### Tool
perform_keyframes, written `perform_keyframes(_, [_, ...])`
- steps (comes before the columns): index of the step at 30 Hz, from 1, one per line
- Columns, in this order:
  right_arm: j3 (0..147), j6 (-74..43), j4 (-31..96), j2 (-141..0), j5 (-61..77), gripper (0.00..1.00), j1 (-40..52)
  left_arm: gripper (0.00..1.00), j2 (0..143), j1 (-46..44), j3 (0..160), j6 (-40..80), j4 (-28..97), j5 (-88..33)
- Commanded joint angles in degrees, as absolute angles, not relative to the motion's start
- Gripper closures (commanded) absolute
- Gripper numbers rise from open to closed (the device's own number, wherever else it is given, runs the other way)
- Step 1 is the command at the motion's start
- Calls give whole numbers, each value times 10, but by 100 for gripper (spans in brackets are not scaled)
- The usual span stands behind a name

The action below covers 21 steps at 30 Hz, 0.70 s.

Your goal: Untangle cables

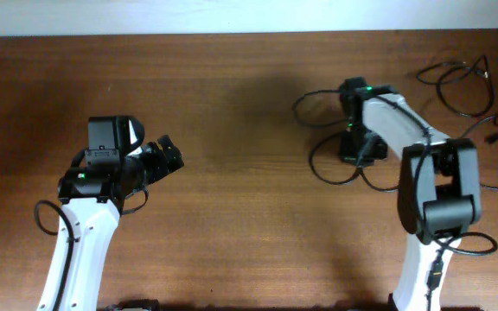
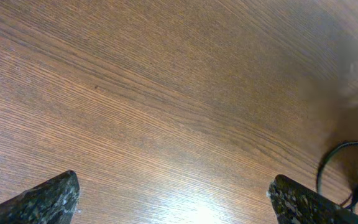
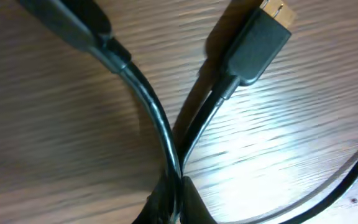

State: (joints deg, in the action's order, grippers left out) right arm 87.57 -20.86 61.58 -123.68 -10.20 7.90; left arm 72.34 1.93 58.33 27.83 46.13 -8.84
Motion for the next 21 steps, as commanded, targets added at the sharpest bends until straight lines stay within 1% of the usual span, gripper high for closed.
perform_keyframes(1, [842, -217, 604, -1299, -79, 96, 8, 1, 724, 19, 585, 269, 462, -92])
perform_keyframes(8, [842, -217, 593, -1299, -81, 96, -157, 1, 724, 19, 585, 269, 462, -92])
perform_keyframes(11, [842, -194, 582, -1299, -81, 96, -195, 1, 724, 19, 585, 269, 462, -92])
perform_keyframes(14, [844, -174, 563, -1298, -81, 96, -204, 1, 724, 19, 585, 269, 462, -92])
perform_keyframes(17, [863, -174, 571, -1288, -76, 87, -197, 1, 724, 19, 585, 269, 462, -92])
perform_keyframes(19, [890, -174, 592, -1255, -49, 72, -187, 1, 724, 19, 585, 269, 462, -92])
perform_keyframes(21, [917, -162, 611, -1212, -15, 51, -176, 1, 724, 19, 585, 269, 462, -92])
